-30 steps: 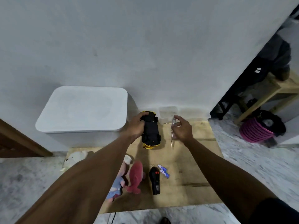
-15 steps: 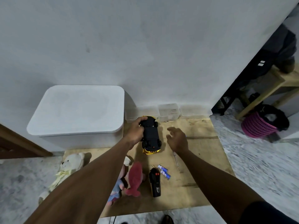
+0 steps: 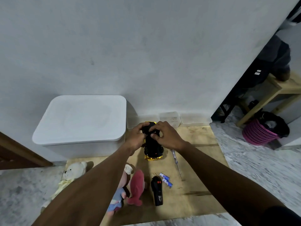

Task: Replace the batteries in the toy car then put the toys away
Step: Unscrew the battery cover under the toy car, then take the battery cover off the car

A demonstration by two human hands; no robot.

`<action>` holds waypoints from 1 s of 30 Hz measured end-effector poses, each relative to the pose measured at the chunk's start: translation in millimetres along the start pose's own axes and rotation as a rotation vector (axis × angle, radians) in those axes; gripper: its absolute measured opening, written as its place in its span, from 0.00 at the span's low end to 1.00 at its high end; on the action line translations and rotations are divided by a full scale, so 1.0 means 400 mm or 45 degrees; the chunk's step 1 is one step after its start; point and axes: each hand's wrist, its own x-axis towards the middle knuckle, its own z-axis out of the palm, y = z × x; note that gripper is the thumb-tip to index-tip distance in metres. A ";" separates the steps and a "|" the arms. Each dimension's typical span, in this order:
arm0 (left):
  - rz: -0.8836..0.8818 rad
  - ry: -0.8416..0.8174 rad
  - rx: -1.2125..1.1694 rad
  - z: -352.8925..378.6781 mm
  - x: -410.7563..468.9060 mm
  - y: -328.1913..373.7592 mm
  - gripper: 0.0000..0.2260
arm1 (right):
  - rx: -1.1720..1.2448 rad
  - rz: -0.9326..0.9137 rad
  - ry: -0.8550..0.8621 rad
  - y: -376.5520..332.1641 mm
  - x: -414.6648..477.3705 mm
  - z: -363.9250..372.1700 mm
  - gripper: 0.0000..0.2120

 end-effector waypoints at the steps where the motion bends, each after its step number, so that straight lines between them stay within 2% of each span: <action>1: 0.009 0.002 0.000 0.000 -0.001 0.002 0.26 | 0.009 0.006 -0.003 -0.003 0.000 -0.002 0.12; 15: 0.008 0.041 0.017 -0.010 -0.005 0.018 0.27 | 0.327 0.025 -0.027 -0.029 0.005 -0.050 0.02; 21: 0.015 0.076 -0.038 -0.004 -0.013 0.007 0.25 | 0.473 0.184 0.109 0.006 -0.004 -0.103 0.02; 24: -0.004 0.114 -0.024 -0.003 -0.017 -0.004 0.25 | 0.387 0.298 0.054 0.053 -0.026 -0.113 0.03; 28: -0.062 0.119 -0.052 0.002 -0.017 -0.021 0.24 | 0.100 0.477 -0.084 0.150 -0.094 -0.063 0.05; 30: -0.085 0.108 -0.074 0.008 -0.017 -0.031 0.24 | -0.036 0.627 -0.223 0.202 -0.134 -0.022 0.08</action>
